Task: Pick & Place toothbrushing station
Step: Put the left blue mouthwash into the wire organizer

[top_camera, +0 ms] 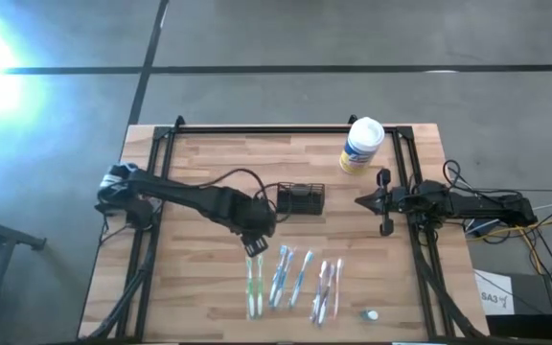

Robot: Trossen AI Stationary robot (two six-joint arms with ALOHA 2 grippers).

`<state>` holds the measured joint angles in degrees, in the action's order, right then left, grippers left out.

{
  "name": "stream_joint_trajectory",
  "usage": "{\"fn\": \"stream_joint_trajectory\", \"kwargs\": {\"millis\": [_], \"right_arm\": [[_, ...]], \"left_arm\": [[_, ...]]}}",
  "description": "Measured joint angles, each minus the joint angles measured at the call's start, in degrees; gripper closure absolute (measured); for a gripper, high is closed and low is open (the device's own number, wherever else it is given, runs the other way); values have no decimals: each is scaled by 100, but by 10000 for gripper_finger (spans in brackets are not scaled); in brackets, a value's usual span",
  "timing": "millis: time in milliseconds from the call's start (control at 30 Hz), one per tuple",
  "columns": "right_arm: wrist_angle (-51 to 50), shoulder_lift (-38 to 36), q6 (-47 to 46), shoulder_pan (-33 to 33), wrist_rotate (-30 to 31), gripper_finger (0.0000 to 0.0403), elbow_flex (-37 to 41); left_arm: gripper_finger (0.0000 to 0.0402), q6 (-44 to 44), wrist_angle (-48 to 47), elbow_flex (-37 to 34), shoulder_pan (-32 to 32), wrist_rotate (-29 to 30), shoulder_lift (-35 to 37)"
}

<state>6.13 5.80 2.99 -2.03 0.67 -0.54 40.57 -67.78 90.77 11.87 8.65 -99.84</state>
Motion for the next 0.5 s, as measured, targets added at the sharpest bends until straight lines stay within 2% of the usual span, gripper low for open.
{"fn": "stream_joint_trajectory", "kwargs": {"millis": [233, 500], "right_arm": [[-34, 2, -83, 0, -24, 394, 0], [-79, 4, -145, 1, -24, 394, 0]], "left_arm": [[224, 203, -214, 73, 35, -40, -380], [205, 291, -254, 4, 33, 43, -431]]}}
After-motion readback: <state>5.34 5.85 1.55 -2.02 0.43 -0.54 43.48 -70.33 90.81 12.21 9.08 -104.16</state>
